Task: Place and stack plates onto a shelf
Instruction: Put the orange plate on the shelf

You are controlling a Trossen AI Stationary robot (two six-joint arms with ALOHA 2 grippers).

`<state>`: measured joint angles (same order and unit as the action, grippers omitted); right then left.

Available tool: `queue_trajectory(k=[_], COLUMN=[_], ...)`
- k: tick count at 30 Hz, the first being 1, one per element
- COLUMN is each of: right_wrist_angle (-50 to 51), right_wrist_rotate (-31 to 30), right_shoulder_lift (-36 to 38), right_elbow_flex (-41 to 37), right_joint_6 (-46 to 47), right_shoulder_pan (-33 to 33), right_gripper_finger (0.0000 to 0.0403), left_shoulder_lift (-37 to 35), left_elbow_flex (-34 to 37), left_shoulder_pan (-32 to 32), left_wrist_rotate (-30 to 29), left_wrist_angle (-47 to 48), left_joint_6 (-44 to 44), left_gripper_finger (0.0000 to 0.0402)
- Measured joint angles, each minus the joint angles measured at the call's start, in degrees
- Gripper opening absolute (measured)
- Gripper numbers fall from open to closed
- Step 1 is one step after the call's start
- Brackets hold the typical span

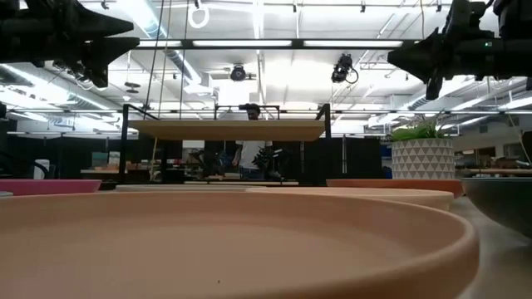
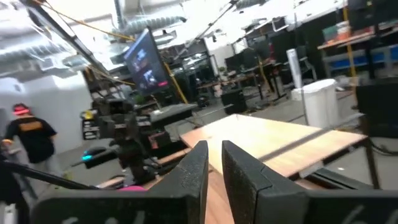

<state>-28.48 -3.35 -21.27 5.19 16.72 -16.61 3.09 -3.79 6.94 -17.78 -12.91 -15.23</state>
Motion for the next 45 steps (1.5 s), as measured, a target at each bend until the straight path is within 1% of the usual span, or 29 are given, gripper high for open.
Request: queue_trajectory(k=[1, 3, 6, 8, 10, 13, 15, 18, 20, 22, 25, 29, 33, 37, 41, 43, 45], right_wrist_angle=[2.3, 11.4, 26.6, 33.9, 41.6, 53.9, 58.9, 59.9, 60.7, 60.6, 60.6, 60.2, 60.3, 60.3, 60.3, 60.3, 60.2], right_wrist_rotate=[1.3, 4.0, 4.7, 4.3, 3.6, 1.8, 3.0, 5.7, 5.8, 3.9, -0.8, -5.4, -7.9, -11.2, -14.3, -13.9, -13.0], right_shoulder_lift=[-0.5, -2.2, -6.7, -10.2, -14.1, -20.6, -24.8, -30.3, -33.6, -36.1, -39.5, -42.6, -44.8, -46.6, -48.5, -49.4, -50.0], right_elbow_flex=[1.6, 5.8, 12.1, 16.0, 19.8, 24.1, 25.7, 27.2, 28.4, 29.8, 31.6, 32.9, 33.2, 33.2, 33.2, 33.2, 33.4], right_joint_6=[0.0, -1.2, -3.5, -3.5, -2.9, -2.0, -3.3, -4.2, -4.2, -3.8, -1.4, 2.6, 5.9, 7.5, 5.0, 2.7, 2.1], right_shoulder_pan=[-0.1, -0.1, 0.4, 0.8, 1.3, 1.6, 2.1, 4.2, 6.5, 9.1, 13.4, 19.1, 24.9, 30.4, 33.5, 34.4, 34.7], right_gripper_finger=[0.0051, 0.0045, 0.0033, 0.0025, 0.0020, 0.0016, 0.0017, 0.0022, 0.0027, 0.0030, 0.0032, 0.0032, 0.0032, 0.0032, 0.0033, 0.0040, 0.0056], left_shoulder_lift=[0.0, 0.5, 1.8, 2.9, 3.7, 4.3, 4.8, 5.8, 7.0, 8.6, 11.4, 15.1, 17.7, 18.5, 18.6, 18.6, 18.6], left_elbow_flex=[0.0, 0.0, 0.0, 0.0, 0.0, -0.1, -0.8, -2.5, -4.4, -7.0, -10.4, -14.2, -15.8, -16.9, -17.0, -17.1, -17.6], left_shoulder_pan=[0.0, 0.0, 0.1, 0.1, 0.1, 0.1, 0.1, 0.0, 0.0, 0.0, 0.0, 0.1, 1.8, 4.3, 4.9, 4.9, 4.9], left_wrist_rotate=[0.0, 0.5, 7.3, 9.7, 9.5, 8.0, 7.1, 6.9, 6.9, 6.9, 6.9, 7.1, 7.1, 7.0, 4.9, 3.9, 2.7], left_wrist_angle=[-0.2, -2.8, -8.3, -11.6, -13.6, -13.7, -12.3, -8.2, -4.0, 0.4, 7.2, 11.8, 12.5, 11.9, 8.4, 7.3, 8.3], left_joint_6=[-1.7, -1.7, 1.3, 2.6, 4.1, 7.3, 8.4, 9.9, 11.1, 12.1, 13.4, 14.8, 16.8, 18.9, 21.4, 22.3, 23.4], left_gripper_finger=[0.0142, 0.0142, 0.0142, 0.0142, 0.0142, 0.0142, 0.0142, 0.0142, 0.0142, 0.0142, 0.0142, 0.0142, 0.0142, 0.0142, 0.0142, 0.0142, 0.0142])
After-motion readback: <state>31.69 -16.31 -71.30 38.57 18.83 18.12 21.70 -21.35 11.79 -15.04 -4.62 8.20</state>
